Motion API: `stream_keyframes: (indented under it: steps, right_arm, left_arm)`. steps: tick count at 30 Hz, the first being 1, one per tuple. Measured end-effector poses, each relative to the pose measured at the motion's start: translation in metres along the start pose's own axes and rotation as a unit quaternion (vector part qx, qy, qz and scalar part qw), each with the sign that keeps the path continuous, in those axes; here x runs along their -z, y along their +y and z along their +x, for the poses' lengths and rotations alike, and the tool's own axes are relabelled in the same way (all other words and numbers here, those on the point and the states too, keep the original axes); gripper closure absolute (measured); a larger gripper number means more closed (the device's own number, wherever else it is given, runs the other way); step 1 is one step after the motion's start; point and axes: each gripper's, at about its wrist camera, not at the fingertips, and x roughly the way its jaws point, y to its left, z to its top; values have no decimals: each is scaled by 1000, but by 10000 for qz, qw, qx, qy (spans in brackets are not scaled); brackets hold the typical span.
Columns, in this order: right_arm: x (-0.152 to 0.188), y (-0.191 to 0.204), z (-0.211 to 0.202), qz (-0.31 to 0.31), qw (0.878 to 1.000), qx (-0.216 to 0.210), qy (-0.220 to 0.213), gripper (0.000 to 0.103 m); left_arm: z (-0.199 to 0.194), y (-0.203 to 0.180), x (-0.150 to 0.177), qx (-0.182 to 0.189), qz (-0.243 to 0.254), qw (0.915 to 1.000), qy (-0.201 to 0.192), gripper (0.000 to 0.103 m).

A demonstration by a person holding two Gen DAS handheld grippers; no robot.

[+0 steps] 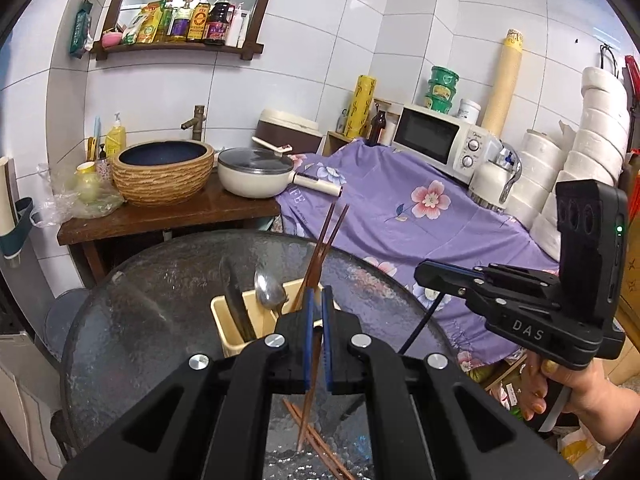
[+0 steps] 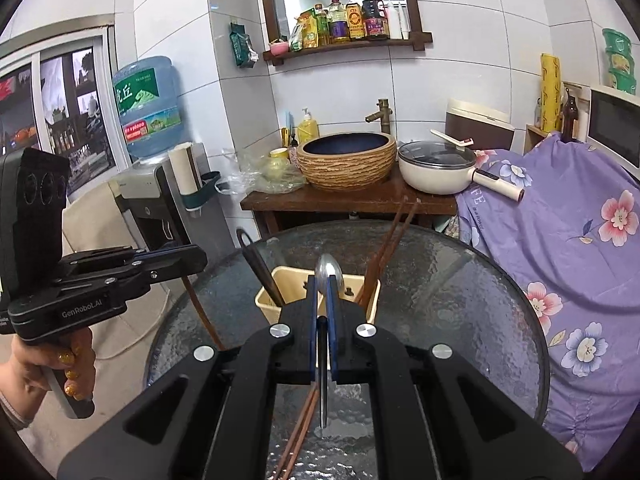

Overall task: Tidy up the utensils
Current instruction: 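Lower the chopsticks into the caddy and open both tools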

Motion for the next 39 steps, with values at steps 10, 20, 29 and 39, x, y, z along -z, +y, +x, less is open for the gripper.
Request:
stream_keyframes:
  steps: [10, 20, 29, 39]
  right_arm:
    - [-93, 12, -16, -121, 9994, 105, -319, 98]
    - [-145, 16, -4, -207, 9977, 408, -504, 98]
    - [-129, 4, 34, -114, 9981, 504, -324, 98]
    - [-102, -5, 65, 14, 9989, 470, -76, 98]
  left_arm:
    - [-19, -9, -81, 2, -32, 9990, -438, 99]
    - [-24, -1, -137, -371, -104, 9959, -822, 99]
    - [12, 21, -132, -522, -317, 9957, -690, 99]
    - [23, 24, -119, -744, -191, 9946, -699, 99]
